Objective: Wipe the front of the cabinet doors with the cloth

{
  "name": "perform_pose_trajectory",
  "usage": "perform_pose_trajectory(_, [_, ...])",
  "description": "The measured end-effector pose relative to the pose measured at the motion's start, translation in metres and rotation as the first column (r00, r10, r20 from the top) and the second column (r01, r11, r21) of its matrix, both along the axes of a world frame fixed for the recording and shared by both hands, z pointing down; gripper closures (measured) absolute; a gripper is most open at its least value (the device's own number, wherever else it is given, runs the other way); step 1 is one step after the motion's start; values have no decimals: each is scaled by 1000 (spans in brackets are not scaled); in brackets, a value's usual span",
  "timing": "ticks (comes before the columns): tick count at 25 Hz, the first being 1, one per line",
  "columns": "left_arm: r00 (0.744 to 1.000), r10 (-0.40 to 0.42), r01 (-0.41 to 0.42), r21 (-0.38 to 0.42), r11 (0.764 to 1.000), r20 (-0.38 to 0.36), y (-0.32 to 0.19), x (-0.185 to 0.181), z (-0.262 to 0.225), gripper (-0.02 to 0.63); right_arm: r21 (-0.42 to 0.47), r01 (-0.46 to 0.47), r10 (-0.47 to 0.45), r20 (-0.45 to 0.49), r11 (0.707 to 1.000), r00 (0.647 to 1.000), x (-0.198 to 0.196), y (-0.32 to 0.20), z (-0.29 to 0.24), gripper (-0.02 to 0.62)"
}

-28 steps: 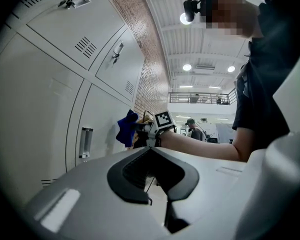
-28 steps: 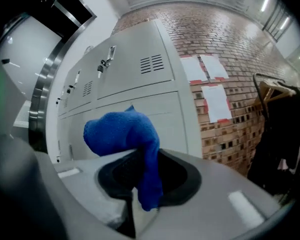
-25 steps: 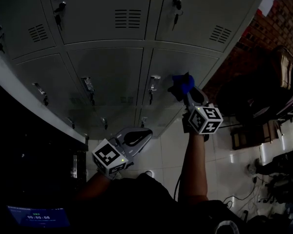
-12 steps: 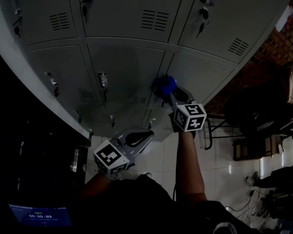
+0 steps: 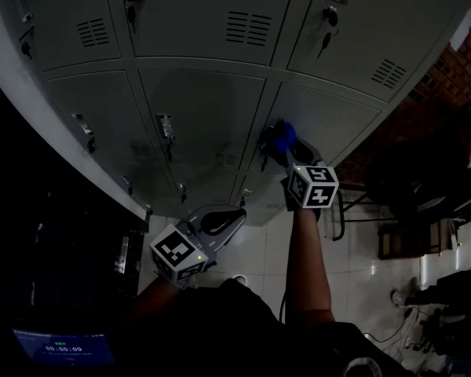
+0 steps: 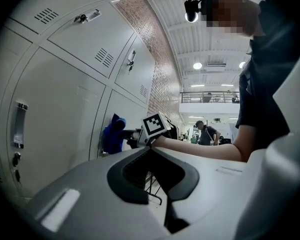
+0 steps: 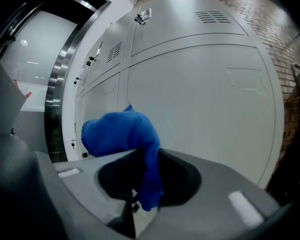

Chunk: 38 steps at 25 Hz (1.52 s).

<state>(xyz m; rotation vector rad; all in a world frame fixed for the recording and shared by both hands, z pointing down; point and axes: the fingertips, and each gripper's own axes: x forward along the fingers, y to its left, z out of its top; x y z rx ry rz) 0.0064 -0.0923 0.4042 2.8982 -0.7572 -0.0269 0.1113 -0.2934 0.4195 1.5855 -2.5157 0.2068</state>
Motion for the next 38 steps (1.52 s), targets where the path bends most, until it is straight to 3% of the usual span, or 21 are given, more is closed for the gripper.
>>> perform_pose_trajectory(16, [997,79,-79,-23,997,7,-7,58,11,606,-36,-179,178,-25,983,984,130,0,19,522])
perform_pose_trajectory(29, [994,104,-103,-49,993,17,-2,80,22,606,-64,-379,379,-25,923,925,229,5,37,522])
perform_pose_trajectory(33, [994,104,-103,-58,993,23,2,75,26,606,-29,-414,414,4,910,910,239,10,34,522])
perform_pose_trajectory(38, [995,99,-97,-68,993,27,7,62,30,606,35,-315,312,70,949,948,192,23,22,522])
